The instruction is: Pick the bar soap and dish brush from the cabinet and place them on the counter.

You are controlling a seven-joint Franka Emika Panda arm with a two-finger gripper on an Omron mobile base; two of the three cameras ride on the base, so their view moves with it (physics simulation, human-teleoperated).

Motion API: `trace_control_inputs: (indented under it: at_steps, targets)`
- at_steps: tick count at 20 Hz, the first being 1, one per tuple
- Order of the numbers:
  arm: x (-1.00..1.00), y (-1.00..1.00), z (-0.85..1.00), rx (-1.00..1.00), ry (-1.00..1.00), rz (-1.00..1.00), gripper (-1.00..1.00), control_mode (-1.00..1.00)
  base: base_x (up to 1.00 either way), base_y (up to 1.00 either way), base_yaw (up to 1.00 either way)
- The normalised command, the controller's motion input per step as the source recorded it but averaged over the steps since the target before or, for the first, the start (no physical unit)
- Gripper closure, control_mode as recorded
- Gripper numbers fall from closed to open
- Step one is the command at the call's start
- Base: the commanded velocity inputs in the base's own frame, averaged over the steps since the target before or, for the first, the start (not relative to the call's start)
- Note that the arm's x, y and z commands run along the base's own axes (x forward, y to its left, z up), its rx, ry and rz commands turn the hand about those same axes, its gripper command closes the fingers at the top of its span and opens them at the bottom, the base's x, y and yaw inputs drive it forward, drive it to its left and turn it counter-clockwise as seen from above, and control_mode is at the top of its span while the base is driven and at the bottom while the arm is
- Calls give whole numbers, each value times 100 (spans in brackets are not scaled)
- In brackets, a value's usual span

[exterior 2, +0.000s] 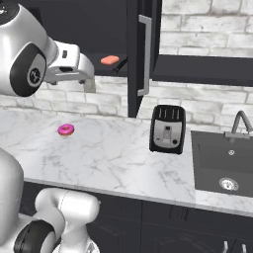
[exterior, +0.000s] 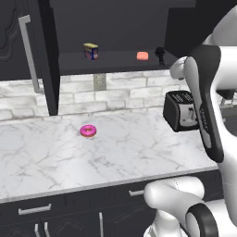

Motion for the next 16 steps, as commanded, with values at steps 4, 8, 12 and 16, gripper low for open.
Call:
trace_control_inputs:
  at_steps: [4,8,12,16]
  targets:
    - [33,0,0,0,-2,-11,-100,-100,0,0,0]
    - [9,0,0,7,-11,-1,-100,-100,0,0,0]
    - [0,0,5,6,-15,0,-100,-100,0,0,0]
    - [3,0,1,1,-15,0,-100,-100,0,0,0]
